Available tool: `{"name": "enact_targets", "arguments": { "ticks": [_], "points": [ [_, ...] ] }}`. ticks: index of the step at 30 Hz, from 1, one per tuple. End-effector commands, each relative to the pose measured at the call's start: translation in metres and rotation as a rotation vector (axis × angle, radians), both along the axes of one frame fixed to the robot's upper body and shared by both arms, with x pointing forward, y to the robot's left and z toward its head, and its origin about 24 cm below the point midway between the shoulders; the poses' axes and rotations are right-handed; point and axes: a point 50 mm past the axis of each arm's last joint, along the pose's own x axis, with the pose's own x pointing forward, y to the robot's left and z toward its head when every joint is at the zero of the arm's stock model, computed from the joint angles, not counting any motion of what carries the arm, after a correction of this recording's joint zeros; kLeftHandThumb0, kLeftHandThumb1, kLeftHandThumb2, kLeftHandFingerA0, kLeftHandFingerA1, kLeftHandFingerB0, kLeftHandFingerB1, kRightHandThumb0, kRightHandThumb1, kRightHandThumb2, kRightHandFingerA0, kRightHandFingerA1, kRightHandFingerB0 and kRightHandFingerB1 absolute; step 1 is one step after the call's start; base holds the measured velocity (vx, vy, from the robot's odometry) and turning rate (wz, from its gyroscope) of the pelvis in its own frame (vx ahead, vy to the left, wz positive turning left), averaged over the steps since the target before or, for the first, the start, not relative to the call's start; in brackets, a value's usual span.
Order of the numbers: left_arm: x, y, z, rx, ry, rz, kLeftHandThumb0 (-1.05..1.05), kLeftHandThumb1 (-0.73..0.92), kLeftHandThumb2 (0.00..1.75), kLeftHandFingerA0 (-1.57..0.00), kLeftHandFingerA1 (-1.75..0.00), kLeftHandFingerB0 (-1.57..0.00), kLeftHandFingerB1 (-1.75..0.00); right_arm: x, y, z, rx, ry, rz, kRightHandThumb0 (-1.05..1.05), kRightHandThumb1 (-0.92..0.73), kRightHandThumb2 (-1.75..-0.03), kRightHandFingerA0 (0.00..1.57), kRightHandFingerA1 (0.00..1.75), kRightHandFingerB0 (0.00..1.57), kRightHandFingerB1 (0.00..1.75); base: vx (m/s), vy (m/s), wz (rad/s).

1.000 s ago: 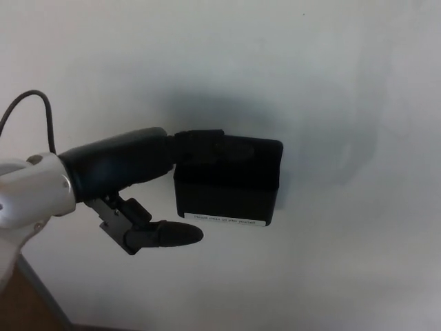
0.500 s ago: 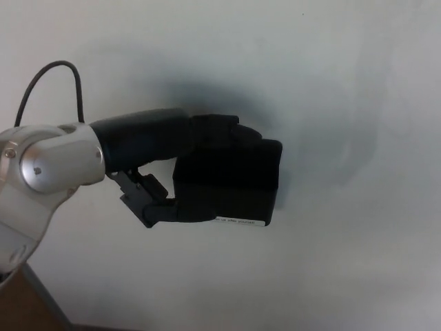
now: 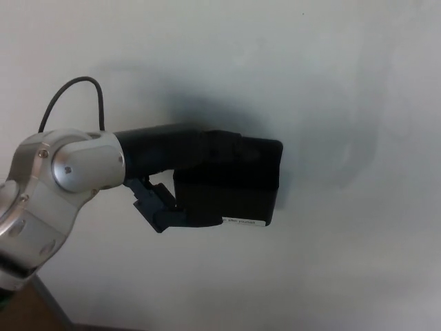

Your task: A magnetic marker holder is on the left hand side of the white board, the robot put the index and middle finger into the opening of the container and pull off the magnetic holder and hand it to a human on the left hand side.

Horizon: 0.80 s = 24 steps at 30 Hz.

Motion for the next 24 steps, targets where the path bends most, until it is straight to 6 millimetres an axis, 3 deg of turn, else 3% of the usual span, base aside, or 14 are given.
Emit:
{"name": "enact_targets", "arguments": {
  "ticks": [1,23,24],
  "points": [
    [0.003,0.003,-0.003,0.043,-0.016,0.004,-0.97,0.60,1.02,-0.06,-0.24,-0.11,-0.17,0.000,-0.007,0.001,-0.019,0.003,-0.005,-0.62,-0.81,-0.65,0.60,0.49,0.48,0.41,0.00,0.000,0.00],
    [0.006,-0.013,0.011,0.016,-0.027,-0.033,-0.94,0.59,0.97,-0.07,-0.28,-0.08,-0.17,0.005,-0.004,0.001,-0.011,-0.005,-0.017,-0.60,-0.81,-0.64,0.61,0.51,0.52,0.42,0.00,0.000,0.00],
    [0.006,-0.013,0.011,0.016,-0.028,-0.034,-1.00,0.67,0.70,-0.07,-0.26,-0.08,-0.22,0.005,-0.004,0.002,-0.014,-0.007,-0.015,-0.61,-0.81,-0.64,0.61,0.51,0.52,0.42,0.00,0.000,0.00]
  ]
}}
